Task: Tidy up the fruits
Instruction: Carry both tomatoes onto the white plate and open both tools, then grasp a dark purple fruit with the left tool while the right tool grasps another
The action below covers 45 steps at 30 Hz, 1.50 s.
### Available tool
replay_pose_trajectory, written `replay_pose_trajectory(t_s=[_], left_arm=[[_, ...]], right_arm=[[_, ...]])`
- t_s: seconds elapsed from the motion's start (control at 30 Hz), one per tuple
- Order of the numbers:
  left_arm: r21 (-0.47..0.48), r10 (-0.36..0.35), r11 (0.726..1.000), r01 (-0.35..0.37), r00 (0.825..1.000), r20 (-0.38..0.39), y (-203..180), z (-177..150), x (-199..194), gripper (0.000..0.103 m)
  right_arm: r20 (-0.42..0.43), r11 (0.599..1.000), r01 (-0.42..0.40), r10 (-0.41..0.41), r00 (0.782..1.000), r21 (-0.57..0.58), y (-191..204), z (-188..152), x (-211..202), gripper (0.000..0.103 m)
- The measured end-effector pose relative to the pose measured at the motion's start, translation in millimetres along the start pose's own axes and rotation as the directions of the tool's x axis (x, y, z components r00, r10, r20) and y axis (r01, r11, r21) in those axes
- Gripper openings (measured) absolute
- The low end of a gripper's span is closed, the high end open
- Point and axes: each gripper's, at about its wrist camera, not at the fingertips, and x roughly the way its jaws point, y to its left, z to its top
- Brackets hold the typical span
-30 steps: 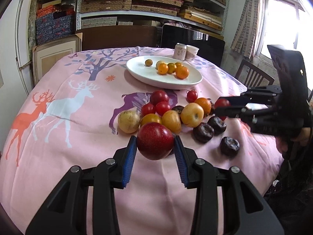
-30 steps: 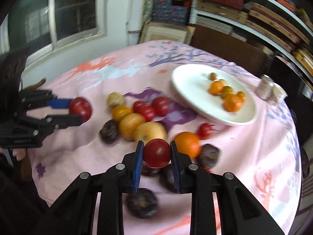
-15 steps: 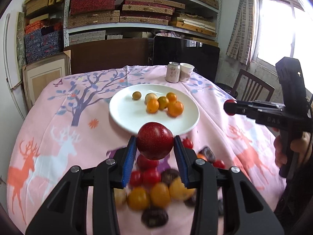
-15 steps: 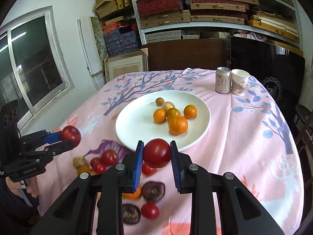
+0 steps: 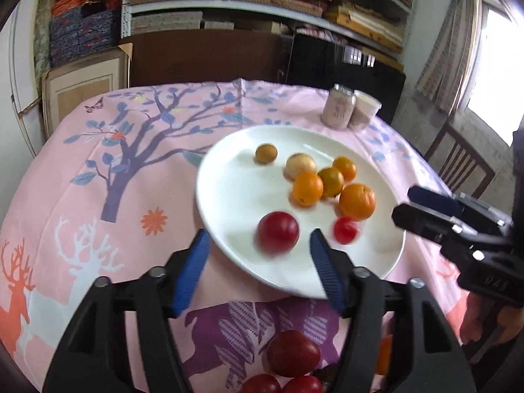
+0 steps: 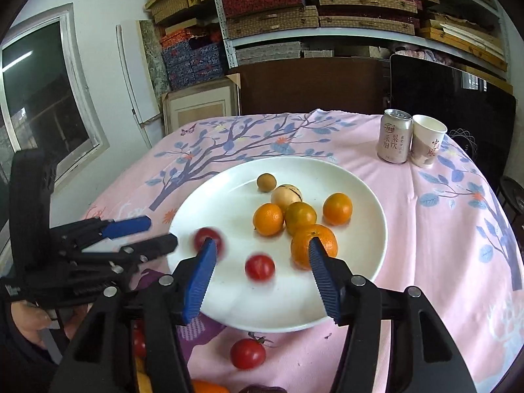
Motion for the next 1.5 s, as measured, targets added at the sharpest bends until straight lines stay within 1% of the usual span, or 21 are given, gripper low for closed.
replay_pose_trajectory(t_s=[0.07,0.13,0.2,0.3,0.33,0.4,0.47,0.53,0.6,0.63,0.73,0.8,0.9,0.97,1.1,1.13,1.2,1.23,1.33,1.5], left_arm=[[-0.001,0.007,1.0,-0.007,1.0,0.022,1.6,-1.5,-13.3,0.067],[0.0,-0.005,1.0,0.005,0.999,0.032,1.0,-8.5,-30.1,0.067],[0.026,-0.01,1.0,0.01,1.0,0.025,-4.3,-21.4,-46.3,0.068],[0.081,-0.01,0.997,0.008,1.0,0.014,-13.7,-48.2,-68.8,0.07],[0.1,-0.014,0.995,0.013,1.0,0.01,-17.1,-59.4,-76.2,0.072],[0.133,-0.018,0.991,0.018,1.0,0.001,-22.7,-80.6,-88.9,0.072],[0.17,-0.011,0.985,0.011,1.0,-0.005,-27.8,-102.0,-100.5,0.072],[0.196,-0.009,0.98,0.012,1.0,-0.012,-32.9,-123.0,-110.8,0.072],[0.207,-0.022,0.978,0.029,0.999,-0.033,-36.9,-142.8,-117.3,0.072],[0.212,-0.023,0.977,0.032,0.999,-0.047,-40.1,-153.5,-118.6,0.072],[0.229,-0.001,0.973,0.017,0.998,-0.069,-46.9,-171.7,-113.9,0.072],[0.205,0.003,0.979,0.014,0.997,-0.079,-46.5,-173.7,-109.0,0.072],[0.185,0.022,0.983,-0.007,0.997,-0.08,-46.4,-170.7,-101.0,0.072],[0.182,0.031,0.983,-0.011,0.994,-0.109,-47.0,-168.9,-90.6,0.071],[0.178,0.012,0.984,0.016,0.988,-0.156,-47.9,-167.1,-81.0,0.07],[0.18,0.004,0.983,0.026,0.987,-0.162,-48.5,-168.0,-80.6,0.067],[0.189,-0.023,0.981,0.052,0.988,-0.154,-50.2,-169.4,-81.6,0.05],[0.194,-0.044,0.978,0.074,0.987,-0.154,-52.1,-171.2,-82.1,0.039],[0.206,-0.055,0.976,0.076,0.993,-0.106,-55.0,-173.0,-89.8,0.039],[0.17,-0.075,0.982,0.088,0.994,-0.08,-49.7,-171.5,-94.7,0.039]], right_arm=[[0.002,1.0,-0.007,0.007,1.0,0.019,-4.8,-5.1,-9.5,0.059],[0.006,0.999,-0.014,0.014,1.0,0.039,-10.9,-14.0,-24.2,0.059],[0.011,0.998,-0.024,0.024,1.0,0.053,-15.6,-26.2,-40.1,0.059],[0.012,0.995,-0.053,0.052,0.999,0.087,-24.0,-50.8,-61.5,0.059],[0.012,0.994,-0.053,0.052,0.999,0.101,-27.1,-60.9,-67.6,0.061],[0.008,0.988,-0.069,0.068,0.998,0.14,-33.6,-77.9,-75.4,0.066],[0.011,0.979,-0.089,0.088,0.996,0.182,-40.0,-93.4,-80.6,0.067],[0.001,0.976,-0.091,0.093,0.996,0.197,-42.7,-108.6,-81.0,0.067],[-0.028,0.975,-0.084,0.092,0.995,0.205,-43.4,-122.1,-77.7,0.067],[-0.048,0.969,-0.098,0.111,0.993,0.225,-44.6,-126.2,-76.3,0.067],[-0.008,0.964,-0.12,0.126,0.992,0.238,-47.7,-130.7,-85.6,0.067],[-0.032,0.966,-0.111,0.121,0.992,0.235,-46.1,-133.1,-83.2,0.067],[-0.029,0.969,-0.111,0.12,0.992,0.222,-43.5,-135.6,-87.3,0.067],[-0.032,0.969,-0.116,0.126,0.992,0.217,-42.2,-137.2,-89.0,0.067],[-0.037,0.973,-0.122,0.132,0.991,0.193,-39.0,-140.7,-93.1,0.067],[-0.038,0.976,-0.123,0.132,0.99,0.18,-36.5,-141.4,-94.1,0.067],[-0.041,0.98,-0.128,0.135,0.99,0.154,-30.9,-142.8,-96.1,0.067],[-0.042,0.982,-0.131,0.138,0.989,0.139,-28.0,-143.7,-97.3,0.067],[-0.043,0.986,-0.14,0.144,0.989,0.092,-18.4,-147.6,-102.5,0.067],[-0.065,0.985,-0.172,0.172,0.983,0.005,4.5,-157.0,-111.0,0.067]])
